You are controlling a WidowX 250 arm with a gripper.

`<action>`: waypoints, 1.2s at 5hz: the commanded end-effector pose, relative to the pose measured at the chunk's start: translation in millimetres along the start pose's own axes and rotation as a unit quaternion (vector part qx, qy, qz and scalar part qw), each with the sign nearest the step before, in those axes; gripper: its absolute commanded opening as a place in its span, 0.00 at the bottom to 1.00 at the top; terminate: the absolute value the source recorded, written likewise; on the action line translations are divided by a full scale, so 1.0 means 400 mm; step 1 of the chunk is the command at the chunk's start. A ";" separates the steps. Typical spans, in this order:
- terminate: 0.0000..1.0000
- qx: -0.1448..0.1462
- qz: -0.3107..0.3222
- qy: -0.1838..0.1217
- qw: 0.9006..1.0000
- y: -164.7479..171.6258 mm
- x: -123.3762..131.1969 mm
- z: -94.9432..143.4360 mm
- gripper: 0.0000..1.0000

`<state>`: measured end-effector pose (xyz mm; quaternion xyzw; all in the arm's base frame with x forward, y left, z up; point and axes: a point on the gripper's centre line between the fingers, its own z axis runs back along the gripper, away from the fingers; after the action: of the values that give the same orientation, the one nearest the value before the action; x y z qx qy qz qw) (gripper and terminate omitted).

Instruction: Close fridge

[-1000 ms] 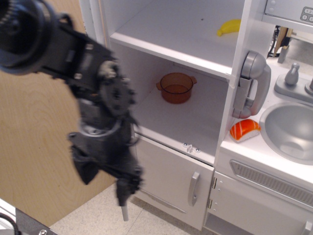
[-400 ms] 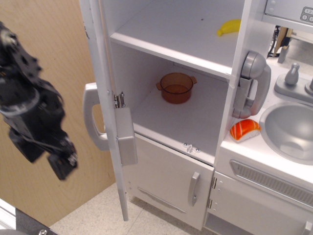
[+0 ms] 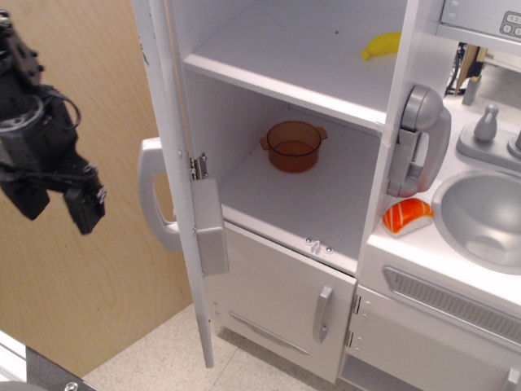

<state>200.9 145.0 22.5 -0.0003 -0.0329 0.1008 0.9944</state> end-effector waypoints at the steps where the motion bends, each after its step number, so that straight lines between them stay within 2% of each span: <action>1: 0.00 -0.018 0.025 -0.045 0.999 -0.045 0.132 0.048 1.00; 3: 0.00 -0.035 -0.026 -0.063 0.997 -0.223 0.151 0.055 1.00; 4: 0.00 -0.028 -0.029 -0.075 0.996 -0.280 0.175 0.061 1.00; 5: 0.00 -0.030 -0.015 -0.087 0.996 -0.309 0.225 0.069 1.00; 6: 0.00 -0.025 0.004 -0.113 0.993 -0.327 0.291 0.086 1.00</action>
<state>336.4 38.6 51.2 -0.0140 -0.1221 0.1130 0.9860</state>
